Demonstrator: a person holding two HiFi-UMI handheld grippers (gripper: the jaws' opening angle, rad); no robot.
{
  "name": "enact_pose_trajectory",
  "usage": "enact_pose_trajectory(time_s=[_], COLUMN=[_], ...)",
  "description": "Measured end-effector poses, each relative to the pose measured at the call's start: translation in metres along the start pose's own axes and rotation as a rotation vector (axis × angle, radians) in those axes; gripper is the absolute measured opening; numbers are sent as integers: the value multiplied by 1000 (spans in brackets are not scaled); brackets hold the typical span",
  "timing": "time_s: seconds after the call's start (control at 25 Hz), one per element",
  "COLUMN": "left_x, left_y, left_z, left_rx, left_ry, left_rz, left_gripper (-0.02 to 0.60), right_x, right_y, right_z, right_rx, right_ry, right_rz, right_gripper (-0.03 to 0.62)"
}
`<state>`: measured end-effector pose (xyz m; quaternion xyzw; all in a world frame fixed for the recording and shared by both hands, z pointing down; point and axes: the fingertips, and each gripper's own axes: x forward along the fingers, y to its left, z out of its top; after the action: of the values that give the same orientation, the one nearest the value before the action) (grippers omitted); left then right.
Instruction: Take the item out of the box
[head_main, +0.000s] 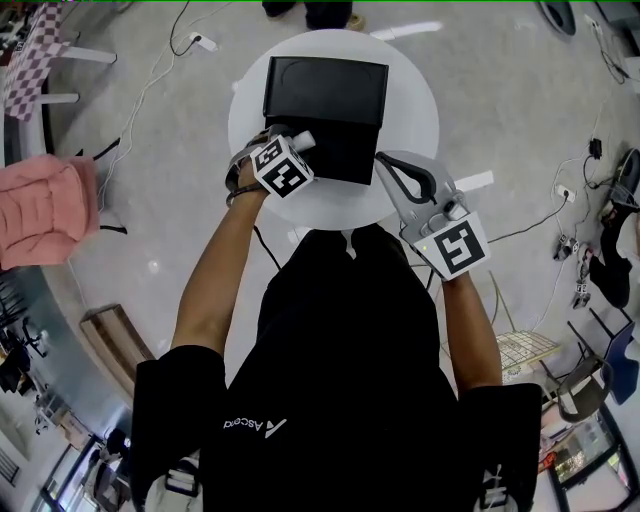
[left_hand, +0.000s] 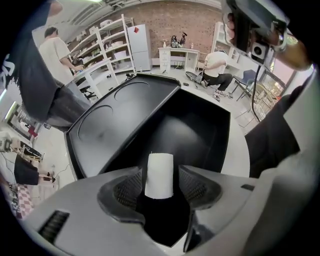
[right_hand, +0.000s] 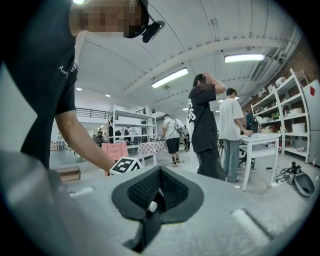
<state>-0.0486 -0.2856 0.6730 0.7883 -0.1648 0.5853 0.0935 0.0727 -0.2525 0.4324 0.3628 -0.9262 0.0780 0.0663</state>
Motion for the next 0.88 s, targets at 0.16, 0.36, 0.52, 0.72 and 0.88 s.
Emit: enact_pose_trajectory(time_s=[0.16, 0.36, 0.52, 0.72, 0.88], left_x=[11, 18, 20, 16, 5], left_y=[-2, -6, -5, -4, -2], left_z=[2, 3, 4, 9, 10], left_rx=[8, 23, 30, 11, -12], left_ry=[26, 41, 44, 9, -30], left_rz=[-23, -42, -42, -8, 31], left_gripper=[222, 221, 221, 203, 166], right_x=[0, -3, -6, -11, -12], right_y=[-6, -4, -5, -3, 4], right_z=[-6, -11, -14, -17, -17], right_rx=[6, 6, 0, -3, 2], right_ry=[8, 21, 37, 44, 46], right_rz=[4, 4, 0, -1, 9], right_gripper=[0, 0, 0, 0, 0])
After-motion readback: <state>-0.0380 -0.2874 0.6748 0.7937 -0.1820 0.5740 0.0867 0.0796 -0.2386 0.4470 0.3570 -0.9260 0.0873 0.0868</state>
